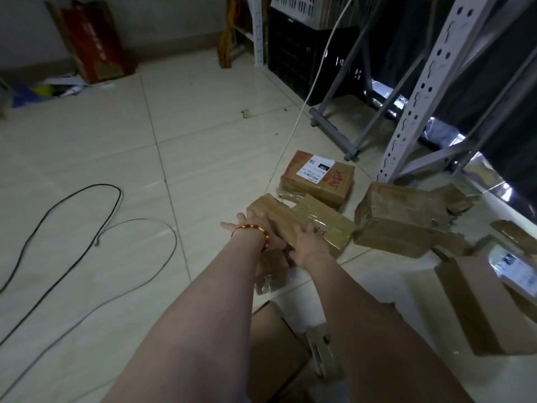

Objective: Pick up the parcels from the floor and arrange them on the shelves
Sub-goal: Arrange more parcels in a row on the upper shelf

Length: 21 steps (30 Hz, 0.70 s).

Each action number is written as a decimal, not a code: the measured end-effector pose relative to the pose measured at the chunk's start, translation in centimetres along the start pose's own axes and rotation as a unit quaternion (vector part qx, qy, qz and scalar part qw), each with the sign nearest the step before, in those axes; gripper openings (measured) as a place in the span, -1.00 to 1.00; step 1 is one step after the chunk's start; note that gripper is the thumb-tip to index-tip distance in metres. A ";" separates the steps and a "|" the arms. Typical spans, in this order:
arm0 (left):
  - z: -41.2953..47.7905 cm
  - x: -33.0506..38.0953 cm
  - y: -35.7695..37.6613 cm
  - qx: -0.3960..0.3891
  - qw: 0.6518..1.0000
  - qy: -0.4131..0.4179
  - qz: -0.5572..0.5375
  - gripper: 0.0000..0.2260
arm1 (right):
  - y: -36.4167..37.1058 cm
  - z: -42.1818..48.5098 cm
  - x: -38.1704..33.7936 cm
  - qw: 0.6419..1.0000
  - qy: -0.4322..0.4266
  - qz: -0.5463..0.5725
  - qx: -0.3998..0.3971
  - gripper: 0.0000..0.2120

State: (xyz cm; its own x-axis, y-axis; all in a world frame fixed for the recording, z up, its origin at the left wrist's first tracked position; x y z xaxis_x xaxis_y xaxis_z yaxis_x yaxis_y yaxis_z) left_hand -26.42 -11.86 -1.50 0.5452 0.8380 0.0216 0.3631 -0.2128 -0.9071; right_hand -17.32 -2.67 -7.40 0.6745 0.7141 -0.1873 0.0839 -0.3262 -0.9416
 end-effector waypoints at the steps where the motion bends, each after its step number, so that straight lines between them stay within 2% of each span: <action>1: -0.1 -0.2 -0.1 -0.004 1.000 0.000 -0.010 -0.19 | 0.1 0.0 -0.2 1.000 -0.001 -0.005 0.006 -0.30; 4: 0.0 -0.9 0.0 -0.030 0.998 -0.003 -0.058 -0.20 | 0.1 -0.1 -0.4 1.000 0.007 -0.013 0.020 -0.35; 7: 0.0 -1.2 0.1 -0.063 0.995 -0.002 -0.075 -0.16 | 0.0 0.0 -0.4 1.000 0.018 -0.012 0.018 -0.31; 11: 0.0 -1.1 -0.1 -0.049 0.997 0.025 -0.052 -0.19 | -0.1 -0.3 -0.5 0.998 0.054 0.013 0.020 -0.15; 13: 0.1 -1.1 0.0 -0.034 0.997 0.030 -0.059 -0.21 | -0.4 -0.6 -0.2 0.992 0.093 0.076 0.041 -0.07; 18: 0.4 -0.4 -0.3 -0.019 0.991 0.005 -0.130 -0.20 | -1.9 -1.2 0.5 0.957 0.174 0.208 0.107 -0.18; 21: 0.7 0.8 -0.6 -0.013 0.973 -0.018 -0.229 -0.15 | -2.9 -1.7 1.1 0.901 0.230 0.330 0.163 -0.19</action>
State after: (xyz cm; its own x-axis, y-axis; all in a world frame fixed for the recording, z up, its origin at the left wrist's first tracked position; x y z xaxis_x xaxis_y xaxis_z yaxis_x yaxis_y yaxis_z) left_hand -26.79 -10.72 -1.21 0.2952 0.8647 0.4065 0.5814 0.1751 -0.7945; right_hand -15.62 -2.00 -4.45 0.7378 0.0756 -0.6708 -0.6155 -0.3329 -0.7144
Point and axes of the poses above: each hand's wrist, its own z-axis towards the middle knuckle, its own y-axis out of the palm, x = y × z, the point moved 2 cm from there along z, towards the middle knuckle, and after that the axes turned 8 degrees about x, right-handed, at the moved point
